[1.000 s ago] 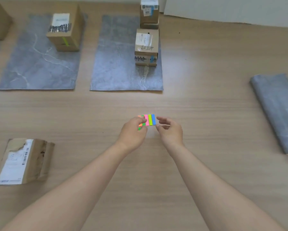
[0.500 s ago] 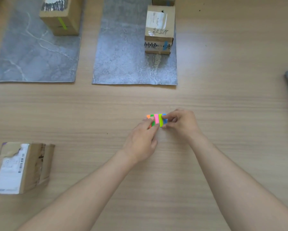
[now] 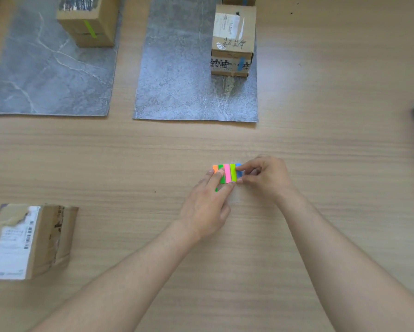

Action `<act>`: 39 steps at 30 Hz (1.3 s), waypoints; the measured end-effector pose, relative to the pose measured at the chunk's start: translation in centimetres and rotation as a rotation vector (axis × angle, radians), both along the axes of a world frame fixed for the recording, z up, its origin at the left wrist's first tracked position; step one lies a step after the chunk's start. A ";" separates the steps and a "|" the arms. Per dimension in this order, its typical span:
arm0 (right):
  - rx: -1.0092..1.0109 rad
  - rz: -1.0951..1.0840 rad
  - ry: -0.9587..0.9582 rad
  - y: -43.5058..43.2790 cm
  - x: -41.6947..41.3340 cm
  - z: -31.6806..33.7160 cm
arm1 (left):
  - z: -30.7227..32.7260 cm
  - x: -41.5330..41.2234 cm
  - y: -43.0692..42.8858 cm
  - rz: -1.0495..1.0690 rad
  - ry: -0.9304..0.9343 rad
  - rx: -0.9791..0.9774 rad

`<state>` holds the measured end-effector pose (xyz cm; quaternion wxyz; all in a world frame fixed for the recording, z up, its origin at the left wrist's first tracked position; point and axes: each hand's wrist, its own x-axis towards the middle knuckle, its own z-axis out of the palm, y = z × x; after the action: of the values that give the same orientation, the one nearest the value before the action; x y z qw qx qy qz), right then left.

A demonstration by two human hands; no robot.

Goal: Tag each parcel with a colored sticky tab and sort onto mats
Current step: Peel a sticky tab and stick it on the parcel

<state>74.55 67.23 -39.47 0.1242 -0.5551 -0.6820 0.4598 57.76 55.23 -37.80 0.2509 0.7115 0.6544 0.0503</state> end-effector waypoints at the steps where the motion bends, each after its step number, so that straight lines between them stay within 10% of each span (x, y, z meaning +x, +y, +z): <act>1: 0.008 0.006 -0.006 0.0 0.0 -0.1 | -0.1 -0.1 0.0 -0.002 0.001 0.006; 21: 0.471 0.226 -0.044 -0.9 0.9 -1.3 | -0.8 -0.1 -0.1 -0.007 0.014 0.050; 39: 0.234 0.102 -0.136 -0.8 0.1 -0.9 | -1.6 2.1 0.0 0.023 0.219 0.069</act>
<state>74.70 66.44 -40.38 0.1179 -0.5312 -0.7653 0.3439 59.87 55.26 -39.37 0.1528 0.7135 0.6837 -0.0024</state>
